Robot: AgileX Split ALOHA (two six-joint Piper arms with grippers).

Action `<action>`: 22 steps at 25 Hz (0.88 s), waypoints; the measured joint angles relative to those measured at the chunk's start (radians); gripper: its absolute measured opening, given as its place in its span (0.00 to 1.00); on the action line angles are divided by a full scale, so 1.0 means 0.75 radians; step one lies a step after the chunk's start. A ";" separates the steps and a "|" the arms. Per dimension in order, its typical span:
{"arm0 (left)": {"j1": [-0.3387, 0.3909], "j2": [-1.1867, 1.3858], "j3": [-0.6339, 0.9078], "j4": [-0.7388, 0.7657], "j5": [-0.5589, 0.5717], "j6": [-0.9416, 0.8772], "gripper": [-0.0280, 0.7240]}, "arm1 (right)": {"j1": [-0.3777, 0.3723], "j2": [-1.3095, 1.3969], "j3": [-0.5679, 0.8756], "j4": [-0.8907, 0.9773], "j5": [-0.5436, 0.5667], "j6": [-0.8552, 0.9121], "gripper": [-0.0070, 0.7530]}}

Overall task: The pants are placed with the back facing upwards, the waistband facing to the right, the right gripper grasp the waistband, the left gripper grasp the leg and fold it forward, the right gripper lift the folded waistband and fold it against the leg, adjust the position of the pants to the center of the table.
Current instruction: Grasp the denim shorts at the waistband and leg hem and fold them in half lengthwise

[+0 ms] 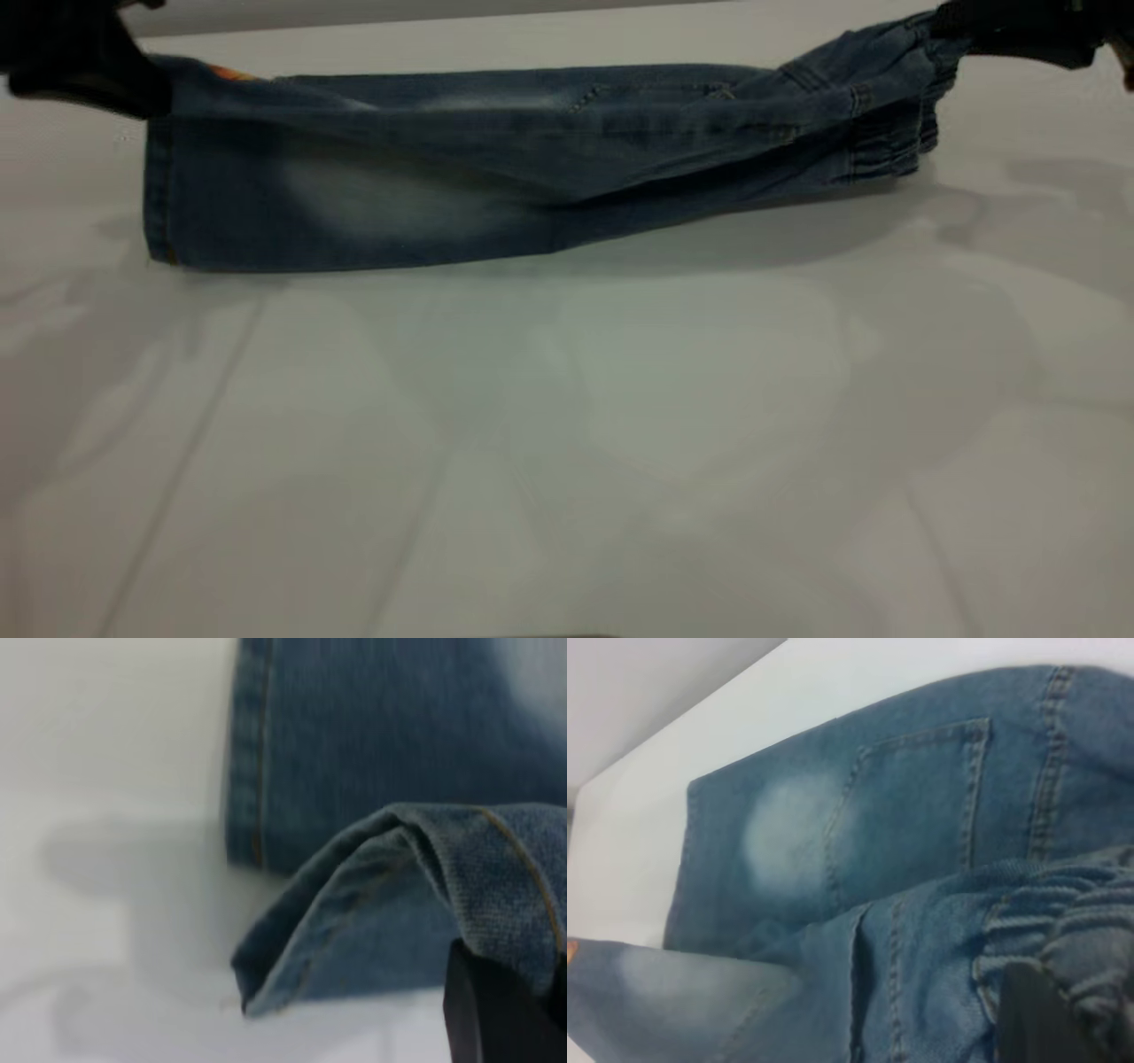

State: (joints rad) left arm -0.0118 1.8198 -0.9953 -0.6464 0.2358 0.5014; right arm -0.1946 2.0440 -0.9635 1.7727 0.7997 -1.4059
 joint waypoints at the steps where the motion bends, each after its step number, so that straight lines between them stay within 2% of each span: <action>1: -0.011 0.029 -0.037 0.000 -0.001 0.009 0.10 | 0.000 0.020 -0.022 0.000 0.000 0.000 0.06; 10: -0.112 0.269 -0.349 -0.001 -0.014 0.087 0.10 | 0.000 0.121 -0.207 0.020 -0.058 0.002 0.06; 22: -0.115 0.429 -0.426 -0.003 -0.248 0.158 0.10 | 0.000 0.307 -0.383 0.029 -0.186 0.001 0.06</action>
State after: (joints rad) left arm -0.0977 2.1416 -1.3149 -0.6484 0.0498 0.6199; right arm -0.1946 2.2745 -1.2507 1.7948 0.6598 -1.4050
